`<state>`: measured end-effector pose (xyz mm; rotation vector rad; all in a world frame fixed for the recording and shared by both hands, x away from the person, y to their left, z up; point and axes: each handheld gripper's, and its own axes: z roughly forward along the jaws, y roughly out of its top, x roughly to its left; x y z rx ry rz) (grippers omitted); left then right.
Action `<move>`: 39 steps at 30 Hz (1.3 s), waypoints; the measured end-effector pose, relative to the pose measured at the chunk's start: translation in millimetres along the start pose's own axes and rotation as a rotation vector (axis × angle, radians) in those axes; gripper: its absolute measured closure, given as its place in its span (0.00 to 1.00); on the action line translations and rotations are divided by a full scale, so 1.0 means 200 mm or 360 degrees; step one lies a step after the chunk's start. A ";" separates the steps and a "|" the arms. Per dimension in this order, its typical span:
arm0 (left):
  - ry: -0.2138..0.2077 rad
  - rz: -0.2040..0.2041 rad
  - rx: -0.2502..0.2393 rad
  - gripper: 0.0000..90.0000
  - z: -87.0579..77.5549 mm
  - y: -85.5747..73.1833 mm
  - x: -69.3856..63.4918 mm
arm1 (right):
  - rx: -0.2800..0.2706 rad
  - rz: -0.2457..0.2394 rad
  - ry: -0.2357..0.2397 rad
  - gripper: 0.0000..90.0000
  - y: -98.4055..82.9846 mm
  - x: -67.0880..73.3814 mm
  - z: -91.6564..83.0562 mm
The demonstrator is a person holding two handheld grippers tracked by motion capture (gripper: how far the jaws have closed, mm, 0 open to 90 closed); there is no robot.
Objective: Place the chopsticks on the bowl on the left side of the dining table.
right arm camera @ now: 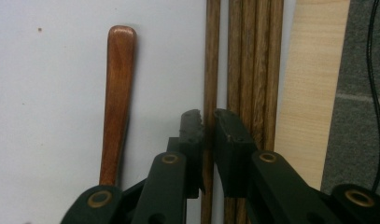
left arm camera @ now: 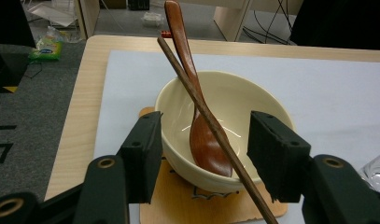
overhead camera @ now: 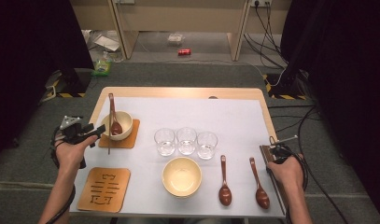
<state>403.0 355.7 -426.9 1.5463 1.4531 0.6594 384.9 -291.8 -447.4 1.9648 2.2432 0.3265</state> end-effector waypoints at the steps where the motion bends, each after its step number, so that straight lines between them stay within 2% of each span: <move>1: 0.0002 0.0003 0.0000 0.50 0.00 0.00 0.00 | 0.0009 0.0010 0.0008 0.92 0.00 0.00 0.00; 6: -0.0002 0.0000 -0.0002 0.50 -0.01 0.00 0.00 | 0.0041 -0.0008 0.0017 0.93 0.01 0.02 0.00; 11: 0.0001 -0.0002 -0.0002 0.50 -0.01 0.00 0.00 | 0.0138 -0.0014 0.0016 0.91 0.02 0.03 0.01; 15: -0.0001 -0.0004 -0.0003 0.50 -0.01 0.00 0.00 | 0.0176 -0.0022 -0.0006 0.93 0.03 0.04 0.01; 20: 0.0000 -0.0004 0.0000 0.50 -0.01 0.00 0.00 | 0.0233 0.0012 -0.0026 0.94 0.05 0.05 0.02; 22: -0.0004 -0.0009 0.0001 0.50 -0.01 -0.01 0.01 | 0.0233 0.0008 0.0000 0.94 0.06 0.05 0.02; 28: 0.0001 -0.0007 0.0001 0.50 -0.01 -0.01 0.00 | 0.0125 0.0016 0.0040 0.94 0.09 0.05 -0.02; 30: 0.0003 -0.0009 -0.0004 0.50 -0.01 0.00 0.00 | 0.0074 0.0003 0.0041 0.94 0.10 0.05 -0.03; 33: 0.0005 -0.0011 -0.0008 0.50 -0.02 0.00 0.01 | 0.0013 0.0036 0.0046 0.94 0.12 0.07 -0.06; 34: 0.0001 -0.0015 -0.0009 0.50 -0.02 0.00 0.01 | -0.0022 0.0008 0.0042 0.94 0.13 0.07 -0.07; 39: 0.0013 -0.0016 -0.0010 0.50 -0.02 0.00 0.01 | -0.0150 0.0011 0.0040 0.94 0.16 0.09 -0.12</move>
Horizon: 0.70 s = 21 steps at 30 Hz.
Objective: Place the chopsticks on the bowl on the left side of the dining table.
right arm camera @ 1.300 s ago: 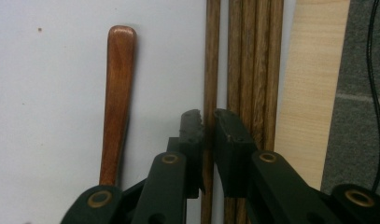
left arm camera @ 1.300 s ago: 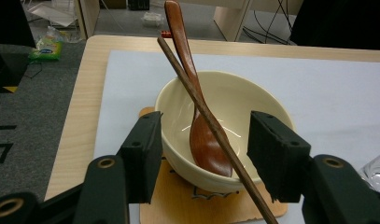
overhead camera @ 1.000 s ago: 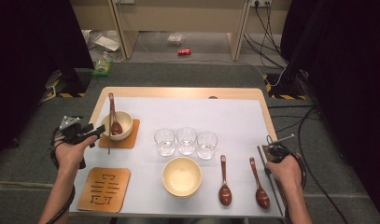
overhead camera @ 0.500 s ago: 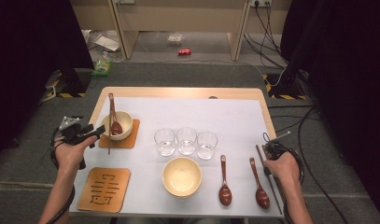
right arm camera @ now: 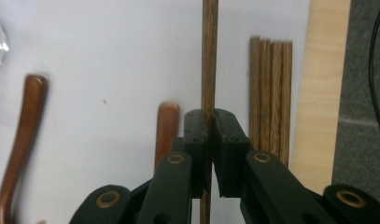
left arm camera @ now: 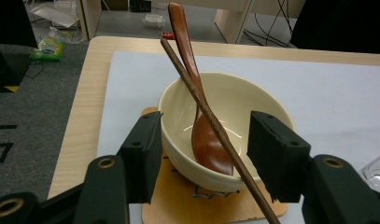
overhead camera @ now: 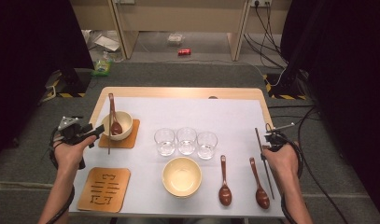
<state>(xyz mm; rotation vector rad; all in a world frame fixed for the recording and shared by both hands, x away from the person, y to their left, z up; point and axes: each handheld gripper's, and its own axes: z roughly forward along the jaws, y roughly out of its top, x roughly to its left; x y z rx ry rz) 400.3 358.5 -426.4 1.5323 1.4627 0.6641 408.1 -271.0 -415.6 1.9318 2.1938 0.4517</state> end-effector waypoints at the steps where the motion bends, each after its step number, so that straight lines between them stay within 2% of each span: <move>1: -0.0001 -0.0002 0.0000 0.50 0.00 0.00 0.00 | -0.0024 0.0006 0.0002 0.94 0.01 0.01 -0.01; 11: -0.0002 -0.0008 -0.0007 0.50 -0.01 0.00 0.00 | -0.0225 -0.0003 -0.0016 0.94 0.08 0.04 -0.08; 21: -0.0006 -0.0022 -0.0015 0.50 -0.02 0.01 0.00 | -0.0369 0.0029 -0.0017 0.94 0.13 0.08 -0.11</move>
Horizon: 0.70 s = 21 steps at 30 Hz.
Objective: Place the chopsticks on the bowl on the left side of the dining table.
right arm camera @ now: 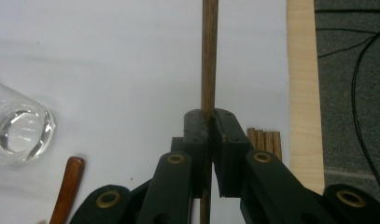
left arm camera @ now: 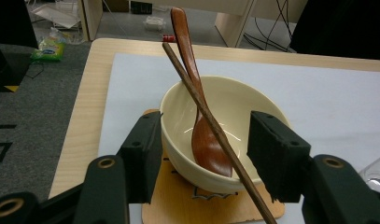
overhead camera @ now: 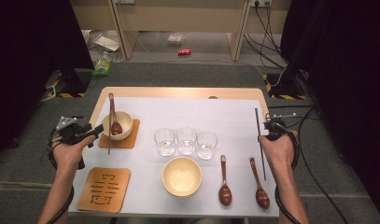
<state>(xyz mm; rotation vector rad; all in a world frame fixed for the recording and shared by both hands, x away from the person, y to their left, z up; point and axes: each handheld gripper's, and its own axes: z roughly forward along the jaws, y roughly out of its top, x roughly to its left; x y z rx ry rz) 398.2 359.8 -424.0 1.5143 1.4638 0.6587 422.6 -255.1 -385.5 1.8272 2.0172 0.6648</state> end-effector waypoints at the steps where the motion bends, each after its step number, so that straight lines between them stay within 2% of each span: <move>1: 0.0001 0.0001 0.0002 0.50 0.00 0.00 0.00 | -0.0013 -0.0010 0.0000 0.94 0.00 0.00 0.00; 9: 0.0004 -0.0005 -0.0004 0.50 0.00 0.00 0.00 | -0.0112 0.0015 0.0010 0.94 0.03 0.02 0.01; 21: 0.0007 -0.0009 -0.0011 0.50 -0.01 0.00 0.01 | -0.0298 0.0008 0.0023 0.94 0.07 0.06 0.00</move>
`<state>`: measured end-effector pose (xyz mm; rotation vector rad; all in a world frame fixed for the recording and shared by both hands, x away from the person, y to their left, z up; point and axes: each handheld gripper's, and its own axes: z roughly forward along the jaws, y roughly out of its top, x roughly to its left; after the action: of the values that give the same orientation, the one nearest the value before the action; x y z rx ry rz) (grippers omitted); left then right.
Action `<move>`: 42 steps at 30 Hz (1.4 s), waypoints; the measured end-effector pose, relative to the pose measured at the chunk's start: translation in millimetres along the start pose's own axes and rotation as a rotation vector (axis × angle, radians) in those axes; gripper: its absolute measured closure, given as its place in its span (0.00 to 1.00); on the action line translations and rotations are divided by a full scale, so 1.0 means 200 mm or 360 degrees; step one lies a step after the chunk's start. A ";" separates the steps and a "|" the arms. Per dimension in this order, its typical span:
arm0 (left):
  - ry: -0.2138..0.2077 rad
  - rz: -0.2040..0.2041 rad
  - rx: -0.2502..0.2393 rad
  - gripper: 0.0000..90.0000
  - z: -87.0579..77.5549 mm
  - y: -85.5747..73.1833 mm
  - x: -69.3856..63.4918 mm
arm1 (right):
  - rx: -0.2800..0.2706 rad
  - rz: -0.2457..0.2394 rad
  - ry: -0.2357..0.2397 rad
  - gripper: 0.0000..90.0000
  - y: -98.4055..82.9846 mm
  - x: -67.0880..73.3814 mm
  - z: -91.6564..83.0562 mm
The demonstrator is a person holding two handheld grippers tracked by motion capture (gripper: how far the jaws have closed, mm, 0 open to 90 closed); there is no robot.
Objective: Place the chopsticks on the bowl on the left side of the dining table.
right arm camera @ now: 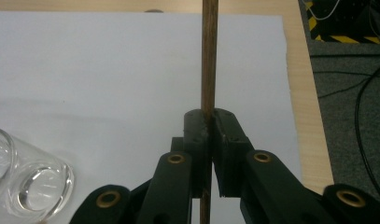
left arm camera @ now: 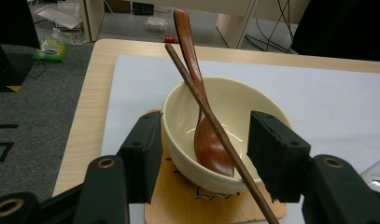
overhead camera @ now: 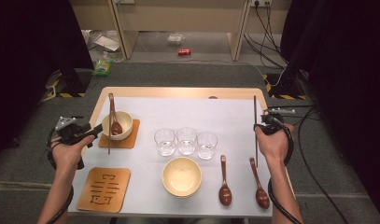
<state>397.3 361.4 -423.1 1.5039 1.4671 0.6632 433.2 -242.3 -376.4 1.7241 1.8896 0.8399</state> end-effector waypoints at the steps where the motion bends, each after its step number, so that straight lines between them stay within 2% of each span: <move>1: 0.0005 0.0004 0.0002 0.50 0.00 0.00 0.00 | -0.0014 0.0001 0.0001 0.94 0.00 0.00 0.00; 14: 0.0019 0.0025 -0.0018 0.50 -0.01 0.01 -0.01 | -0.0147 0.0002 0.0015 0.94 0.04 0.04 0.00; 25: 0.0059 0.0051 -0.0047 0.51 -0.03 0.04 0.00 | -0.0209 -0.0014 0.0032 0.94 0.06 0.07 0.01; 32: 0.0066 0.0051 -0.0076 0.51 -0.04 0.06 0.00 | -0.0235 -0.0033 0.0038 0.94 0.06 0.09 0.02; 38: 0.0079 0.0016 -0.0137 0.51 -0.04 0.07 0.01 | -0.0259 -0.0045 0.0043 0.94 0.07 0.10 0.02; 42: 0.0077 0.0017 -0.0142 0.51 -0.05 0.08 0.01 | -0.0285 -0.0048 0.0042 0.94 0.08 0.11 0.02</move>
<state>397.3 366.4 -405.1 1.4373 1.4473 0.7662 444.8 -219.8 -366.1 1.5801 1.7930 0.9926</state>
